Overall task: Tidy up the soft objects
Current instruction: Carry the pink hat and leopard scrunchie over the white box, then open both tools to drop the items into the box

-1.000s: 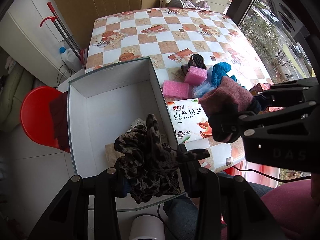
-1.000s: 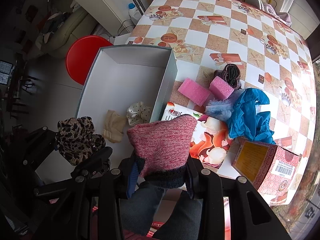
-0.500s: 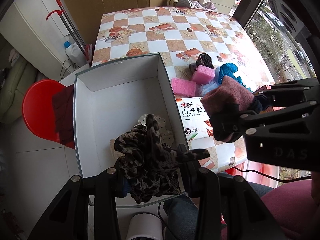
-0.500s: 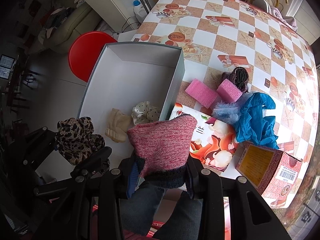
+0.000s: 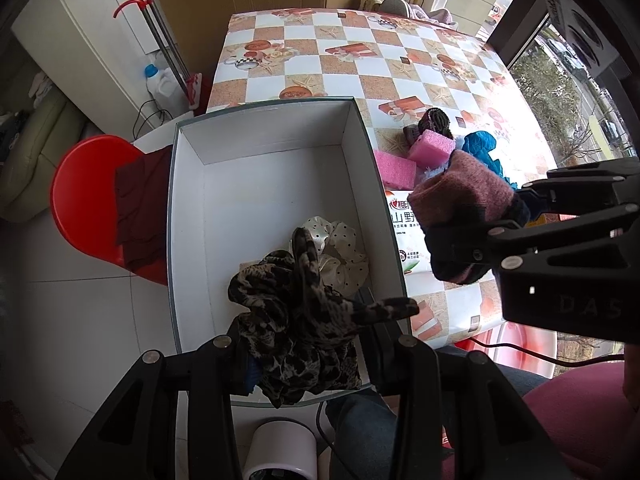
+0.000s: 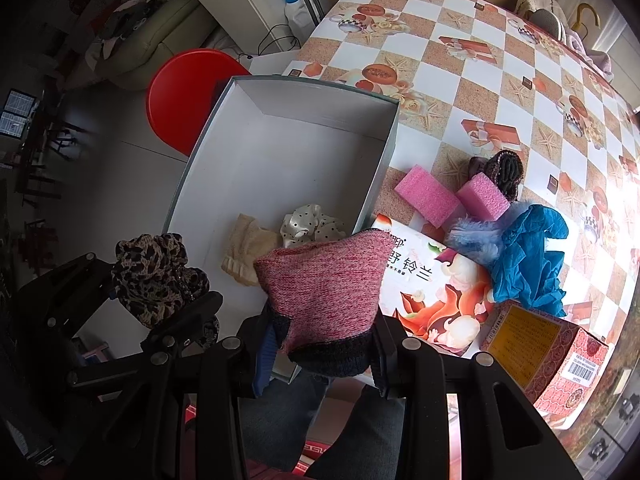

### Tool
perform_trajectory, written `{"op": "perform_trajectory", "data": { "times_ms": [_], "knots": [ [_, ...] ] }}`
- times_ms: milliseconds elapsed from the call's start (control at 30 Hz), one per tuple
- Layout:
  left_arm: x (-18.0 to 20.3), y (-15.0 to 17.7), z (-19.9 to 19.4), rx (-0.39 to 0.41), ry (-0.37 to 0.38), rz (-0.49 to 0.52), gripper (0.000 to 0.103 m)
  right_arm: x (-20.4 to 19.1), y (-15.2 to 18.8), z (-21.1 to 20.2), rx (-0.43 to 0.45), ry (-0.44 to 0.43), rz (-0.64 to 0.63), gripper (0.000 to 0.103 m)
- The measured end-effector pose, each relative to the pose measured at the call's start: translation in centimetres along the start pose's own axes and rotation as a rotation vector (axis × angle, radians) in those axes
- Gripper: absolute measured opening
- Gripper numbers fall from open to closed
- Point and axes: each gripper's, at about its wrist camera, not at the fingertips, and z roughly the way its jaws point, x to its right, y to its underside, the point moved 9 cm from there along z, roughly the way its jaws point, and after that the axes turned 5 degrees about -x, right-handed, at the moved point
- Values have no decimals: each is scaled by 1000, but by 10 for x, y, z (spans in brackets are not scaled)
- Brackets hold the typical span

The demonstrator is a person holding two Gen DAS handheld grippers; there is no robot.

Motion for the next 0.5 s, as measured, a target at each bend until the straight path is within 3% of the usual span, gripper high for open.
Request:
{"op": "perform_trajectory", "data": {
  "times_ms": [500],
  "knots": [
    [-43, -1, 14, -17, -27, -108, 45, -24, -24, 6, 6, -22, -57, 40]
  ]
}}
